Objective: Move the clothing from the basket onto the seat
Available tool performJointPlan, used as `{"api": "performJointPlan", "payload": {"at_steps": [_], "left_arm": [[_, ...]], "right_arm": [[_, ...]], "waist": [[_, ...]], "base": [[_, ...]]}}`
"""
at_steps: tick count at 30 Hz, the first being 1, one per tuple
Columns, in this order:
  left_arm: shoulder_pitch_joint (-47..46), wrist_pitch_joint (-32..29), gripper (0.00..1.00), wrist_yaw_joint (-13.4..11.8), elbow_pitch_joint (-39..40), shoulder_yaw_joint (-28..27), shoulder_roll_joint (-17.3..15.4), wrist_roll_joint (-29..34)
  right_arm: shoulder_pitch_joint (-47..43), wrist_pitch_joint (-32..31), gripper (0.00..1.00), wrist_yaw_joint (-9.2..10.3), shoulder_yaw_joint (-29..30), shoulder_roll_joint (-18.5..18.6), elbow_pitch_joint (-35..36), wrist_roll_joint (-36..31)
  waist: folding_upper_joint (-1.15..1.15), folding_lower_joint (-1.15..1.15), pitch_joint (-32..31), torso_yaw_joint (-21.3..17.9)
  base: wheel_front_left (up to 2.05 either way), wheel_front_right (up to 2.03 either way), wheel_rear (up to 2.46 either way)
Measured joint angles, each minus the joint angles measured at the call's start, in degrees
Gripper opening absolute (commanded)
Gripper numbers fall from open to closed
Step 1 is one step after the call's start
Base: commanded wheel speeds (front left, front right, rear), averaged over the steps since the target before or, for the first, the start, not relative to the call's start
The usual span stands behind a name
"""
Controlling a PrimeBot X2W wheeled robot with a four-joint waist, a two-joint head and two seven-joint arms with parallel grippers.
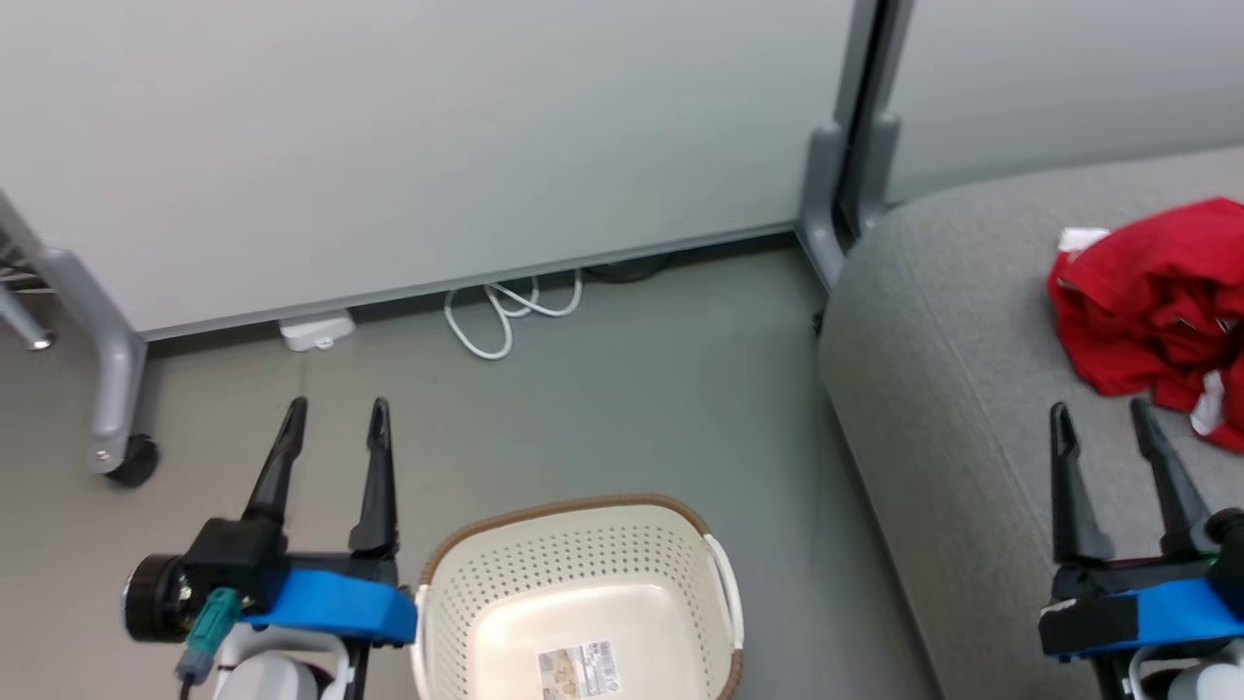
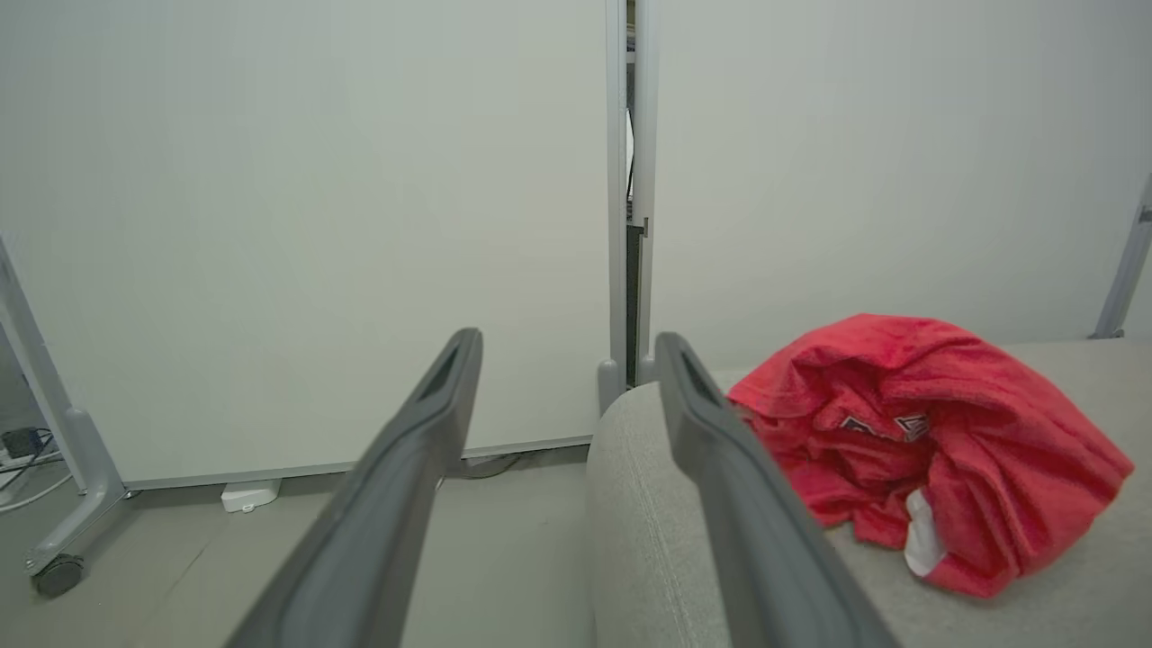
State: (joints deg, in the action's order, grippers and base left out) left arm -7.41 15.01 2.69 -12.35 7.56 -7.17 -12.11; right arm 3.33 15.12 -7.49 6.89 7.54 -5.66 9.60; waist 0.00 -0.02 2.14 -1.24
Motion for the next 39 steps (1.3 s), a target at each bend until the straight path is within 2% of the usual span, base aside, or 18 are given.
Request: {"api": "performJointPlan", "payload": {"at_steps": [6, 13, 34, 35, 39], "left_arm": [[3.58, 0.04, 1.00, 1.21, 0.31, -4.67, 1.23, 1.15], [5.98, 0.04, 1.00, 3.00, 0.52, -7.12, 2.24, 2.74], [6.68, 0.04, 1.00, 4.42, -0.21, -8.60, 4.02, 4.67], [6.72, 0.01, 0.00, 4.41, -0.38, -8.61, 4.07, 4.66], [8.27, -0.31, 0.00, 4.41, -2.56, -8.56, 4.31, 4.54]], "right_arm": [[-1.52, 0.00, 1.00, 0.00, -1.24, -1.32, -1.33, 0.14], [-3.02, 0.00, 1.00, 0.00, -2.53, -2.72, -2.52, 0.13], [-3.71, 0.00, 1.00, 0.00, -3.79, -3.89, -5.35, 0.00], [-3.73, 0.00, 0.00, 0.00, -3.80, -3.92, -5.59, 0.01], [-4.17, -0.23, 0.00, 0.00, -3.82, -4.19, -7.84, 0.09]], "waist": [[0.00, 0.01, -2.51, 3.23], [0.00, 0.01, -3.98, 5.64], [0.00, 0.02, -4.21, 6.21], [0.00, 0.02, -4.21, 6.21], [0.00, 0.02, -4.20, 6.20]], "base": [[0.00, 0.00, 0.00], [0.00, 0.00, 0.00], [0.00, 0.00, 0.00], [0.00, 0.00, 0.00], [0.00, 0.00, 0.00]]}}
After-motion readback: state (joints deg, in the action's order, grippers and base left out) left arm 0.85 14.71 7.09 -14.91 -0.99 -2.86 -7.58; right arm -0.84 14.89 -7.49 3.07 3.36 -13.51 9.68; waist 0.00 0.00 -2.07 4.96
